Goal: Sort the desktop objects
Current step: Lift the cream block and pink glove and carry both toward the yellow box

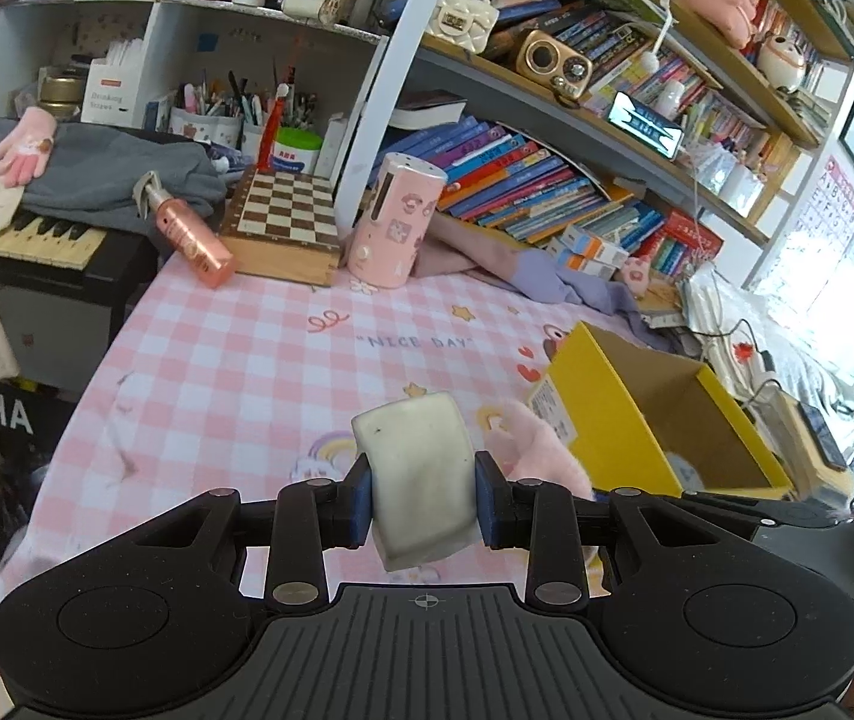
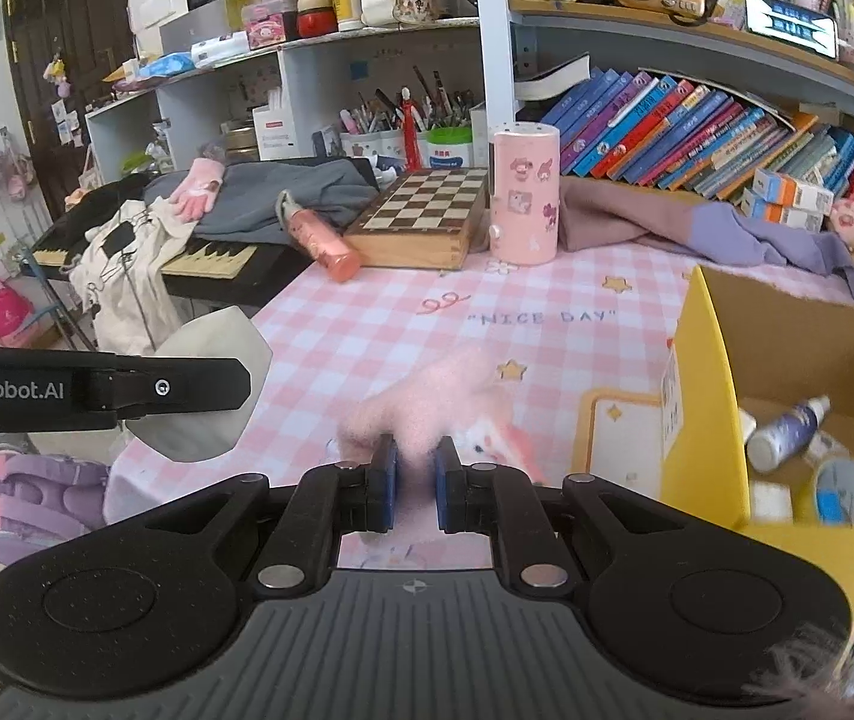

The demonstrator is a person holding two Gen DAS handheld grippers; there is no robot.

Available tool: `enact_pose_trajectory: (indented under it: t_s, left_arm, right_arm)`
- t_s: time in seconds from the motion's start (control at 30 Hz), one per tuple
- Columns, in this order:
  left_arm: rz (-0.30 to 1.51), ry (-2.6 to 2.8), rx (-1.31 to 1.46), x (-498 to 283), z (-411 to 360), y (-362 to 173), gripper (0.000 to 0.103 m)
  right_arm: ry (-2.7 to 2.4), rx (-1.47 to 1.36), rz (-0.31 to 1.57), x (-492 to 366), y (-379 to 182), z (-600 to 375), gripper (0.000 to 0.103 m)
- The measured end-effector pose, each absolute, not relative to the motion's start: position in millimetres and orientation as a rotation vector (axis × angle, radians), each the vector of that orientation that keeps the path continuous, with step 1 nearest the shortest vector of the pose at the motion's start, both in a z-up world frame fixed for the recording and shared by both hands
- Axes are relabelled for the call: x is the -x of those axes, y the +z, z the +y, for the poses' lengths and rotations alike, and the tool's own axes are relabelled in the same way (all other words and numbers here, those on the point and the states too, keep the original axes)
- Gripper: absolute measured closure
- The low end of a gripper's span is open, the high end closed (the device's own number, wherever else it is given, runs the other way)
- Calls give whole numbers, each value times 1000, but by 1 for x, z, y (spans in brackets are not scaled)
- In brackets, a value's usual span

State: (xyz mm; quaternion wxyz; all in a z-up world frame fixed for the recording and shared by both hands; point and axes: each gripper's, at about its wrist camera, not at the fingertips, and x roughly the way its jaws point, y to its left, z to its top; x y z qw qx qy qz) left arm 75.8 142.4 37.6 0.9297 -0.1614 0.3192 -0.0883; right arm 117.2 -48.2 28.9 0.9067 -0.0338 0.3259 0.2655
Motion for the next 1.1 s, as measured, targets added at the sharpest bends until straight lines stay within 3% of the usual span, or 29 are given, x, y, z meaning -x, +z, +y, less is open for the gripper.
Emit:
enact_pose_trajectory:
  t_s: [0.37, 1.1]
  left_arm:
    - [688, -266, 330, -40, 132, 30, 71]
    - [713, -444, 296, -48, 100, 27, 72]
  right_arm:
    - [486, 43, 696, -68, 26, -63, 92]
    - [280, 19, 737, -38, 24, -108, 92]
